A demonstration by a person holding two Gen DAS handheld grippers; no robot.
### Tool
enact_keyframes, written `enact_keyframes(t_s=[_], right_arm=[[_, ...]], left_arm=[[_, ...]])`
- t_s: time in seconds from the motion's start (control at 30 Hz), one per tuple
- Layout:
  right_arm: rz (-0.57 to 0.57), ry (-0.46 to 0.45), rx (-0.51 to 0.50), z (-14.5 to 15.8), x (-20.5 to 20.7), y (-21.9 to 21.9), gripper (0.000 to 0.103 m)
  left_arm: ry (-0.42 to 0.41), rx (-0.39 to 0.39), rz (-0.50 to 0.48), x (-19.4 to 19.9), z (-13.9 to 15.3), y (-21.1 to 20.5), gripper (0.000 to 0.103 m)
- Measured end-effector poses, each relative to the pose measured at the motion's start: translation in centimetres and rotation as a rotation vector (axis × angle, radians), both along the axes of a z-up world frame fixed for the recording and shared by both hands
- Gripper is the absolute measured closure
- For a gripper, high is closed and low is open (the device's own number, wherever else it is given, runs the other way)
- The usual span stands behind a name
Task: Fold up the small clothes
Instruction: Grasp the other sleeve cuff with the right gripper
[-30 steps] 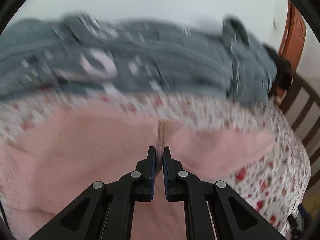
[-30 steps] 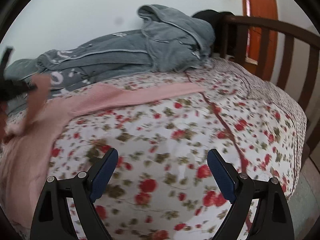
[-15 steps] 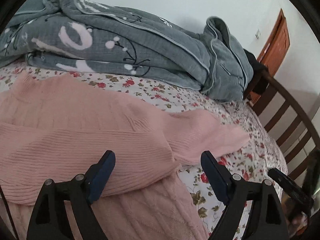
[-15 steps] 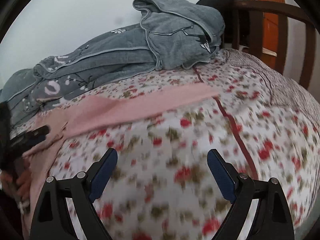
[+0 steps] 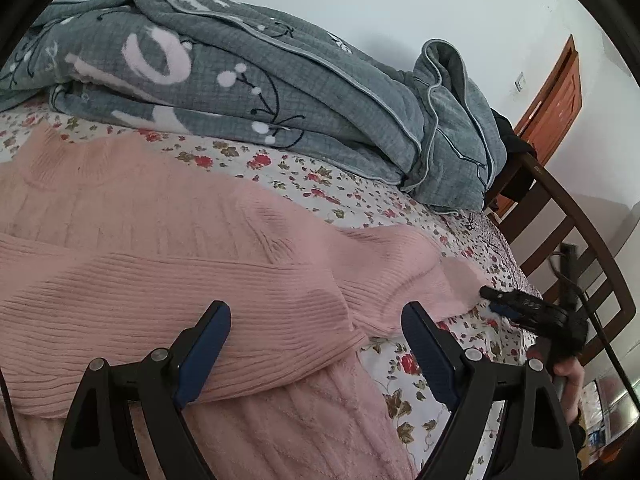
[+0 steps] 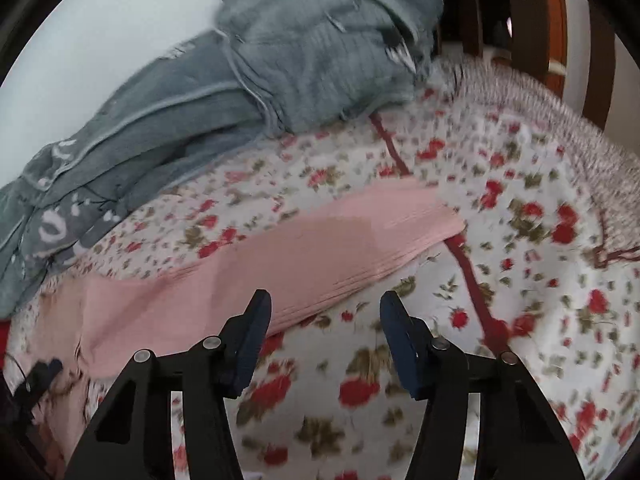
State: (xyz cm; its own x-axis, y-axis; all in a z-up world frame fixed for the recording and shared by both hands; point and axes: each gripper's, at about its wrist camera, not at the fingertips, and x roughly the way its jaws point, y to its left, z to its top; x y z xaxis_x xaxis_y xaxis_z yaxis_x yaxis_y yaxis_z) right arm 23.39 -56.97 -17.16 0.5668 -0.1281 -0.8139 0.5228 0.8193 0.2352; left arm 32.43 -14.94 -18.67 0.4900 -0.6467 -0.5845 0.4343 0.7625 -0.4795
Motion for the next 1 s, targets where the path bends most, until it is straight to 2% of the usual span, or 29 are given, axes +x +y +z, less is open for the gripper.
enact_keyframes(t_s=[0.3, 0.33, 0.37, 0.4, 0.47, 0.6, 0.7, 0.77, 0.87, 0.93, 1.0], right_arm=[[-0.051, 0.018, -0.005, -1.1, 2.3, -1.5, 0.045], [-0.059, 0.015, -0.012, -1.0, 2.4, -1.6, 0.051], [-0.069, 0.006, -0.027, -0.9, 2.4, -1.8, 0.062], [-0.057, -0.005, -0.02, -0.9, 2.5, -1.9, 0.096], [-0.062, -0.04, -0.033, -0.2, 2.1, -1.8, 0.097], [-0.057, -0.12, -0.161, 3.5, 0.8, 0.4, 0.097], [-0.025, -0.188, -0.274, 7.9, -0.1, 3.2, 0.097], [0.01, -0.245, -0.303, 11.2, -0.6, 5.5, 0.097], [0.081, -0.34, -0.37, 15.4, -1.4, 9.5, 0.097], [0.128, -0.38, -0.413, 17.6, -1.3, 12.5, 0.097], [0.185, -0.421, -0.414, 19.3, -1.0, 15.5, 0.097]], left_arm=[[0.014, -0.005, 0.033, 0.2, -0.4, 0.2, 0.016], [0.014, -0.005, 0.036, 0.2, -0.4, 0.2, 0.016], [0.015, -0.005, 0.039, 0.3, -0.4, 0.2, 0.016], [0.016, -0.004, 0.04, 0.3, -0.5, 0.2, 0.016], [0.019, -0.004, 0.039, 0.3, -0.5, 0.1, 0.016], [0.039, -0.033, 0.043, 0.8, -0.7, 0.6, 0.016], [0.036, -0.055, 0.062, 0.8, -0.5, 1.1, 0.016], [0.021, -0.072, 0.095, 0.6, -0.1, 1.8, 0.017], [0.001, -0.132, 0.194, 0.8, 0.8, 4.4, 0.018], [0.031, -0.17, 0.249, 1.1, 1.8, 6.5, 0.018], [0.053, -0.251, 0.267, 0.5, 3.8, 10.1, 0.018]])
